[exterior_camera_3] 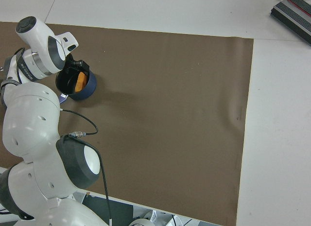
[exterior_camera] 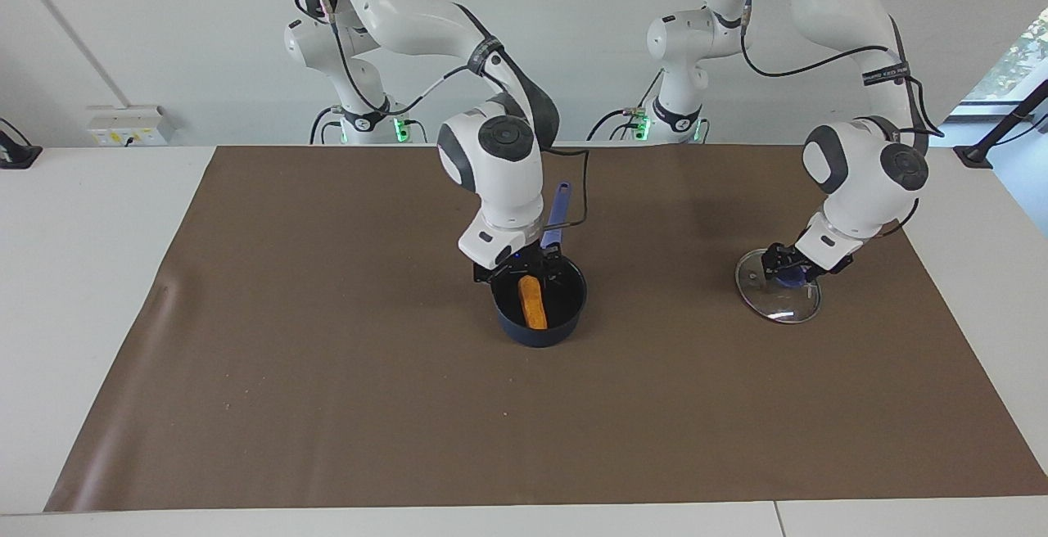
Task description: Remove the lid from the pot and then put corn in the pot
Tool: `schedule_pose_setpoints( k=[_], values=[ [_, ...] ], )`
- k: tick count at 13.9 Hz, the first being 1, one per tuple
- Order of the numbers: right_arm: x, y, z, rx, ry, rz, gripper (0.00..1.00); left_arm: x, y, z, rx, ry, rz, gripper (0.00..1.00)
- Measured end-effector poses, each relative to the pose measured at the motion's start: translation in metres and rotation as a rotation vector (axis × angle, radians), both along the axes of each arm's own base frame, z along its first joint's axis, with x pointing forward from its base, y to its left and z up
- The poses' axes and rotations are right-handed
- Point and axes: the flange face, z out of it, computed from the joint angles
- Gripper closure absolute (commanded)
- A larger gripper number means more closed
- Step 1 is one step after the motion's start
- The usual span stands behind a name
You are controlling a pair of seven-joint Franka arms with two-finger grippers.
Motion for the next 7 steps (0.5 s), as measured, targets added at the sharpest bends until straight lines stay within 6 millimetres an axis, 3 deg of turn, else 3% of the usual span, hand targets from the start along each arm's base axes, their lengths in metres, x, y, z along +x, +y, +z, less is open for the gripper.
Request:
schedule_pose_setpoints(
  k=[1, 3, 7],
  values=[
    [0.004, -0.018, 0.014, -0.027, 0.009, 0.005, 0.00, 0.002, -0.001, 0.004, -0.001, -0.007, -0.015, 0.00],
    [0.011, -0.076, 0.052, -0.062, 0.046, 0.036, 0.00, 0.013, -0.012, 0.024, -0.002, -0.022, -0.045, 0.00],
    [0.002, -0.215, 0.138, -0.087, 0.123, 0.041, 0.00, 0.033, -0.050, 0.104, -0.004, -0.008, -0.107, 0.00]
  ],
)
